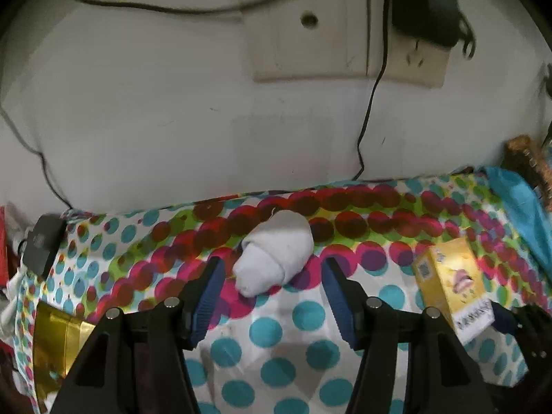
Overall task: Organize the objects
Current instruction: 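Grasp the small white rolled sock with the left tool while right holds the yellow box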
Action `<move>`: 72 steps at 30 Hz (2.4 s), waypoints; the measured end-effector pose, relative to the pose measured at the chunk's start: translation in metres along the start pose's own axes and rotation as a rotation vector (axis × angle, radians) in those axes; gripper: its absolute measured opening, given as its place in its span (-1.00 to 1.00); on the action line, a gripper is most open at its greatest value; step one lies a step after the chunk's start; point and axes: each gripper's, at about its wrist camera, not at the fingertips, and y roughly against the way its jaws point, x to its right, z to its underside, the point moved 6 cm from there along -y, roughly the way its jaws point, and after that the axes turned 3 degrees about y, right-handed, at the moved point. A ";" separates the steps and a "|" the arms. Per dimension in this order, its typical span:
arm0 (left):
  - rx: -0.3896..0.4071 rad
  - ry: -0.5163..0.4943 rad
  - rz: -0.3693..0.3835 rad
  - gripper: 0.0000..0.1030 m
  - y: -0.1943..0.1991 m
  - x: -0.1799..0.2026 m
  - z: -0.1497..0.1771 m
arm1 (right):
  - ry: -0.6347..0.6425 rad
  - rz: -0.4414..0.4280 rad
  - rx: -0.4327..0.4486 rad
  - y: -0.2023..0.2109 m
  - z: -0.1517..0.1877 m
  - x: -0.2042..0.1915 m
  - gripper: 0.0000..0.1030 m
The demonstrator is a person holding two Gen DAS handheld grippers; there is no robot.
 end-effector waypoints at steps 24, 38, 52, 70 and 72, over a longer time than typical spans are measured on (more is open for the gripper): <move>-0.003 0.035 -0.046 -0.40 -0.032 -0.013 0.009 | 0.002 -0.002 -0.010 0.003 0.004 -0.004 0.02; 0.026 0.019 -0.025 -0.45 -0.009 0.003 0.033 | 0.006 0.005 -0.012 0.004 0.005 -0.006 0.02; 0.052 0.035 -0.084 -0.45 0.040 0.016 0.080 | 0.014 0.019 -0.017 -0.001 0.004 -0.004 0.01; 0.101 0.131 -0.085 -0.45 0.102 -0.008 0.160 | 0.032 0.042 -0.027 -0.008 0.003 -0.004 0.01; 0.110 0.133 -0.074 -0.45 0.106 -0.007 0.162 | 0.025 0.034 -0.025 -0.008 0.003 -0.003 0.01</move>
